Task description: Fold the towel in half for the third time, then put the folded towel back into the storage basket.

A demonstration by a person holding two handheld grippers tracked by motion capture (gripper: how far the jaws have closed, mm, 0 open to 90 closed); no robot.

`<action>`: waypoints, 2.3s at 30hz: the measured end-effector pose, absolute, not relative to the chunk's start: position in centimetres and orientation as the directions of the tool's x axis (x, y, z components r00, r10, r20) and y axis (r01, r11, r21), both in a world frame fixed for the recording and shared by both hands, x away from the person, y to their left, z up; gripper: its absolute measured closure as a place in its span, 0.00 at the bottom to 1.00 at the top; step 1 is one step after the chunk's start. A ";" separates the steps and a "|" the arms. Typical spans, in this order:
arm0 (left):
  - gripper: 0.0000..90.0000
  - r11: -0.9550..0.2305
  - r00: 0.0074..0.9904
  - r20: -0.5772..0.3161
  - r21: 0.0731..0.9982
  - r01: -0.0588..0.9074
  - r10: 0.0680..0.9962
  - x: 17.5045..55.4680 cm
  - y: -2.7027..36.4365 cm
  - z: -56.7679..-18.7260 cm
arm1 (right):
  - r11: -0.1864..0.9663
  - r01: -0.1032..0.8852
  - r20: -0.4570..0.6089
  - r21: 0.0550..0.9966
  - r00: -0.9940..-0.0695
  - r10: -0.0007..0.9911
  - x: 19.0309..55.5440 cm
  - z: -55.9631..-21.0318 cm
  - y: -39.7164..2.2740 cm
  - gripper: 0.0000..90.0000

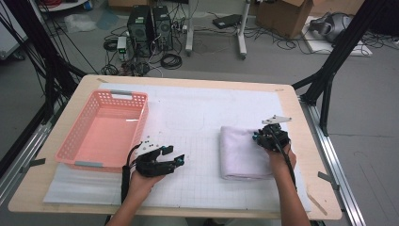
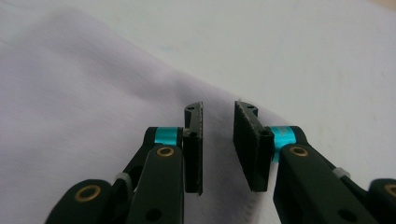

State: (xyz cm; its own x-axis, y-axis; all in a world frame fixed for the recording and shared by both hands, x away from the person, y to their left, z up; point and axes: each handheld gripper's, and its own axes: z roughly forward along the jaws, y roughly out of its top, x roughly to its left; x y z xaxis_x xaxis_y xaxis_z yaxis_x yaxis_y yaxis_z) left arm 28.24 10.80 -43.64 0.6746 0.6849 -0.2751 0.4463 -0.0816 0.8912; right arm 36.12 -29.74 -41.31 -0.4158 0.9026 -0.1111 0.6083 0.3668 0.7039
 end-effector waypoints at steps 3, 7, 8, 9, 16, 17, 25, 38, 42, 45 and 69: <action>0.42 -0.079 0.675 -0.275 0.892 0.445 0.685 28.2 10.9 -43.6 | 0.289 0.642 -0.060 0.710 -0.353 0.934 36.4 -42.4 -31.1 0.81; 0.42 -0.079 0.674 -0.277 0.891 0.446 0.685 28.3 11.0 -43.7 | 0.214 0.649 -0.047 0.730 -0.264 0.963 36.2 -42.3 -32.3 0.73; 0.42 -0.078 0.675 -0.276 0.892 0.444 0.684 28.3 11.0 -43.7 | 0.201 0.642 -0.039 0.740 -0.258 0.965 36.0 -42.2 -32.6 0.71; 0.42 -0.077 0.675 -0.276 0.893 0.443 0.684 28.2 11.0 -43.6 | 0.183 0.629 -0.011 0.756 -0.266 0.964 35.7 -42.0 -32.9 0.71; 0.41 -0.072 0.674 -0.277 0.894 0.442 0.685 28.2 11.0 -43.6 | 0.187 0.550 0.064 0.814 -0.405 0.912 31.5 -41.5 -34.0 0.64; 0.41 -0.072 0.674 -0.278 0.894 0.442 0.685 28.3 11.0 -43.6 | 0.196 0.544 0.069 0.816 -0.429 0.901 30.6 -41.8 -34.1 0.63; 0.41 -0.067 0.671 -0.277 0.896 0.439 0.688 28.2 11.2 -43.5 | 0.330 0.570 -0.001 0.753 -0.499 0.866 27.2 -43.1 -34.3 0.60; 0.20 -0.051 0.704 -0.252 0.924 0.380 0.664 27.7 10.8 -42.5 | 0.198 0.447 0.060 0.872 -0.500 0.864 22.5 -41.2 -36.1 0.29; 0.20 -0.053 0.695 -0.243 0.925 0.375 0.677 27.6 10.8 -42.5 | 0.222 0.428 0.032 0.876 -0.511 0.859 21.6 -41.1 -36.1 0.24; 0.21 -0.064 0.713 -0.229 0.931 0.359 0.663 27.6 10.9 -42.4 | 0.216 0.408 0.028 0.887 -0.514 0.857 21.1 -41.0 -36.3 0.23; 0.23 -0.064 0.723 -0.162 0.960 0.274 0.672 27.8 10.7 -42.9 | 0.224 0.407 0.014 0.886 -0.505 0.863 21.1 -41.1 -36.6 0.23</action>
